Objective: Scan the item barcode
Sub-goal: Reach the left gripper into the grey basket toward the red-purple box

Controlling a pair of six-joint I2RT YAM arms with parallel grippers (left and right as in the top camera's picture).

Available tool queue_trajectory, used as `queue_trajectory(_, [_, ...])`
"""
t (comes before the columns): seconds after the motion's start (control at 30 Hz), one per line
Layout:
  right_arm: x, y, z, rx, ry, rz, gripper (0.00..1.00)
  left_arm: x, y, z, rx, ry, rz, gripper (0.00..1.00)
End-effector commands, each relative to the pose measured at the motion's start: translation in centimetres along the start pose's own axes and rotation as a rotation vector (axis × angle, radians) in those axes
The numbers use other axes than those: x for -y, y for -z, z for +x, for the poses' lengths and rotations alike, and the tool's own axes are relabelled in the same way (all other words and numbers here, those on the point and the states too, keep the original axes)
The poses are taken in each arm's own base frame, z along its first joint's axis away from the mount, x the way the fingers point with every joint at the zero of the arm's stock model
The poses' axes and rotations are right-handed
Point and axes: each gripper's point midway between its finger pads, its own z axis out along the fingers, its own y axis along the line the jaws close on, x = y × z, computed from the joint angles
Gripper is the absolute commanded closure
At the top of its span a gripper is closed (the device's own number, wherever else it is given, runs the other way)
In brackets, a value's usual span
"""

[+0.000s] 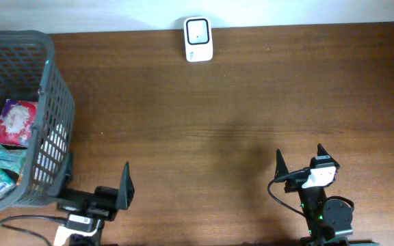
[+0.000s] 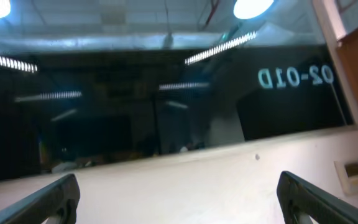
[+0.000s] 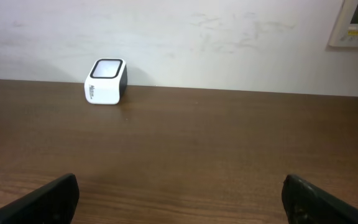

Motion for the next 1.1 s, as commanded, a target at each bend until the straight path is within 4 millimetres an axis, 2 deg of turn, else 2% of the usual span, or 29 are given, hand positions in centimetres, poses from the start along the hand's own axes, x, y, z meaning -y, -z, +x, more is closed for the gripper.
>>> queue_trajectory(0.0, [0.2,0.0,0.4,-0.007,0.000,0.008,0.01,-0.2,-2.0,-5.1,0.025,-0.040,0.012,0.01])
queue_trajectory(0.07, [0.2,0.0,0.4,-0.007,0.000,0.008,0.01,-0.8,-4.0,-6.6,-0.067,-0.067,0.013,0.01])
queue_trajectory(0.17, [0.2,0.0,0.4,-0.007,0.000,0.008,0.01,-1.5,-6.7,-7.3,-0.222,-0.117,0.026,0.01])
queue_trajectory(0.3, [0.2,0.0,0.4,-0.007,0.000,0.008,0.01,-2.5,-11.6,-6.3,-0.461,-0.106,0.075,0.01])
queue_trajectory(0.37, [0.2,0.0,0.4,-0.007,0.000,0.008,0.01,-1.1,-13.7,-5.5,-0.520,-0.057,0.199,0.01])
queue_trajectory(0.43, [0.2,0.0,0.4,-0.007,0.000,0.008,0.01,0.0,-15.1,-5.2,-0.519,-0.024,0.289,0.01])
queue_trajectory(0.6, [0.2,0.0,0.4,-0.007,0.000,0.008,0.01,-1.9,-17.4,-4.6,-0.610,0.055,0.206,0.01])
queue_trajectory(0.67, [0.2,0.0,0.4,-0.006,0.000,0.008,0.01,-3.8,-18.4,-3.2,-0.772,0.082,0.133,0.01])
queue_trajectory(0.73, [0.2,0.0,0.4,-0.007,0.000,0.008,0.01,-5.5,-18.7,-0.9,-0.955,0.064,0.105,0.01])
queue_trajectory(0.8, [0.2,0.0,0.4,-0.007,0.000,0.008,0.01,-7.0,-18.9,1.2,-1.054,0.030,0.076,0.01])
queue_trajectory(0.83, [0.2,0.0,0.4,-0.007,0.000,0.008,0.01,-9.7,-18.8,2.4,-1.105,0.011,-0.062,0.01])
queue_trajectory(0.9, [0.2,0.0,0.4,-0.007,0.000,0.008,0.01,-15.6,-17.2,3.5,-1.144,0.082,-0.428,0.01])
queue_trajectory(0.97, [0.2,0.0,0.4,-0.007,0.000,0.008,0.01,-19.3,-15.7,4.2,-1.146,0.146,-0.590,0.01])
queue_trajectory(1.03, [0.2,0.0,0.4,-0.007,0.000,0.008,0.01,-21.8,-14.1,5.2,-1.186,0.157,-0.662,0.01])
queue_trajectory(1.07, [0.2,0.0,0.4,-0.007,0.000,0.008,0.01,-23.1,-12.4,6.0,-1.240,0.157,-0.719,0.01])
